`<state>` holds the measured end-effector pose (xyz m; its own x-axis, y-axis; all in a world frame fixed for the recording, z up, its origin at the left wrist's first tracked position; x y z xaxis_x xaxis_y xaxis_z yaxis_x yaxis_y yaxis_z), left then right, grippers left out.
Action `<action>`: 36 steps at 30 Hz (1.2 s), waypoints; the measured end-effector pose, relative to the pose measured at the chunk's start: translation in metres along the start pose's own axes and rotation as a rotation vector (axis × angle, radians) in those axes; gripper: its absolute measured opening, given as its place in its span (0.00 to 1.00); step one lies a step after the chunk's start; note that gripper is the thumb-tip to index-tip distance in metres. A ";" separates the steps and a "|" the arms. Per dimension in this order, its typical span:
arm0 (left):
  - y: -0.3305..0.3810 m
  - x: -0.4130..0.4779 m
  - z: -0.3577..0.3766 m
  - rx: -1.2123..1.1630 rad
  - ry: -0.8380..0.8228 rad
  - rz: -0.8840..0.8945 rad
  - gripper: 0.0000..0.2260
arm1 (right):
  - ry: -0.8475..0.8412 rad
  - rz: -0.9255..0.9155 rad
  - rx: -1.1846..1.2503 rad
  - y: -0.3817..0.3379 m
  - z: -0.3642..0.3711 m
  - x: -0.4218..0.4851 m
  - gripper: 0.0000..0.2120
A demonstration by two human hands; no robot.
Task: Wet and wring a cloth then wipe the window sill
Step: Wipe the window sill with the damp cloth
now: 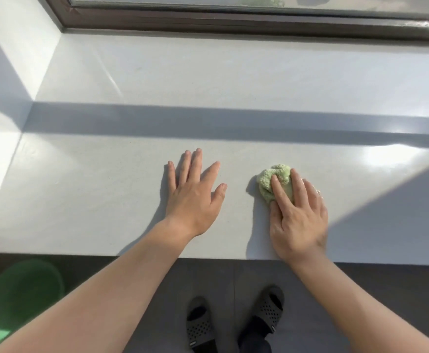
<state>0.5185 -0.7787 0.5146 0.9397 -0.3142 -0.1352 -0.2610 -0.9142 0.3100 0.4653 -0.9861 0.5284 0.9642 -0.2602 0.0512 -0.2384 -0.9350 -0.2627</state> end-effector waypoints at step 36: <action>0.021 0.101 0.010 0.142 -0.018 -0.148 0.28 | -0.258 -0.435 -0.078 0.003 0.022 0.196 0.23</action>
<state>0.6059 -0.8321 0.4976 0.9664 -0.1766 -0.1867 -0.1497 -0.9774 0.1495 0.6565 -1.0345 0.5169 0.9709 0.2163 -0.1026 0.1933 -0.9612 -0.1968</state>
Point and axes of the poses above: each hand's wrist, its own x-axis towards the middle knuckle, its own z-axis out of the palm, y = z × x, the point moved 8 cm from there along x, towards the middle knuckle, and after that the axes turned 9 degrees about z, right-handed, at the moved point
